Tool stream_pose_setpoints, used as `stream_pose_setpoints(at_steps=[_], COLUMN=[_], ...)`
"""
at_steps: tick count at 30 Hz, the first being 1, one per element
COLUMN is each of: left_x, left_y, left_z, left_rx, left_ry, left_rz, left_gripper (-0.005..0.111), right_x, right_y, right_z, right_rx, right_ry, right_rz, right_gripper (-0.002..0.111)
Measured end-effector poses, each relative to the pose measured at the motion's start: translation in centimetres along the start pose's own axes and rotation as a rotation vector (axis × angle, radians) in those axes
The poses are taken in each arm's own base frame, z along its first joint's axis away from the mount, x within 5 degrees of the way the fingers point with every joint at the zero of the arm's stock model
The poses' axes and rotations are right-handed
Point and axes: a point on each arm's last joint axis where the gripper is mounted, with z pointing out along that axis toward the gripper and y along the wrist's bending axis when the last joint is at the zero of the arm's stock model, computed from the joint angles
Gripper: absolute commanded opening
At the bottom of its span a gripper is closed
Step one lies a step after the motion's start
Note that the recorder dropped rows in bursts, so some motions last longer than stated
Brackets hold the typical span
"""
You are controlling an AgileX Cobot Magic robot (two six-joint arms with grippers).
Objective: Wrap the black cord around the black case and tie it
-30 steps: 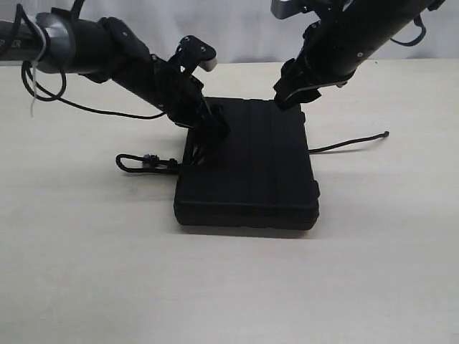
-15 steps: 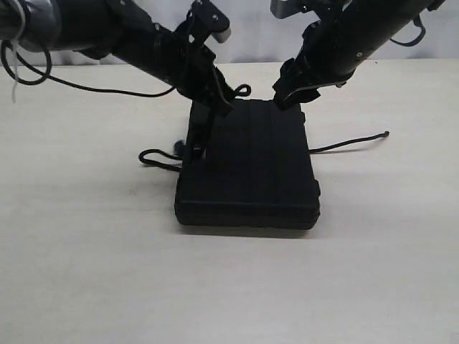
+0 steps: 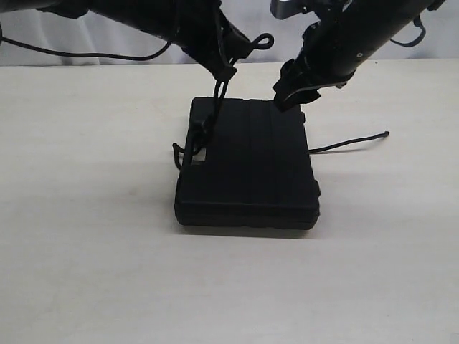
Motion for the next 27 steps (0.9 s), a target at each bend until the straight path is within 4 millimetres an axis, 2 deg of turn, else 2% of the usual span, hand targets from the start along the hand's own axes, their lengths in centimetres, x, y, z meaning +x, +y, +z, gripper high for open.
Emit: stream_pose_setpoints(at_steps=[2,6,9,14,16,21,24,27], left_x=[0.2,1.4,2.2,2.2,2.0,1.2,0.2,-0.5], left_y=[0.0,-0.1,-0.1,-0.2,-0.4,-2.4,-4.2,-5.5], left_z=[0.0,0.5,1.1,1.3,1.3,1.1,1.3,1.7], left_rx=[-0.001,0.024,0.040,0.051,0.074,0.296,0.415,0.458], left_ry=[0.020,0.103,0.140,0.120,0.100,0.014,-0.076,-0.109], left_rz=[0.011,0.034,0.035,-0.004,-0.024,0.065,0.108,0.174], left_gripper=[0.010,0.045,0.060,0.063,0.063,0.063,0.063,0.063], right_x=[0.0,0.2,0.6,1.7,2.4,5.1,5.7,5.3], right_y=[0.0,-0.3,-1.0,-2.9,-4.5,-8.3,-9.1,-8.8], right_z=[0.0,0.0,-0.1,-0.5,-0.9,-1.4,-1.5,-1.5], right_rx=[-0.001,0.035,0.108,0.213,0.241,0.238,0.170,0.109], right_ry=[0.002,0.024,0.065,0.124,0.129,0.120,0.084,0.045], right_rz=[0.000,0.033,0.065,0.187,0.267,0.452,0.496,0.502], right_gripper=[0.054,0.054,0.054,0.054,0.054,0.054,0.054,0.054])
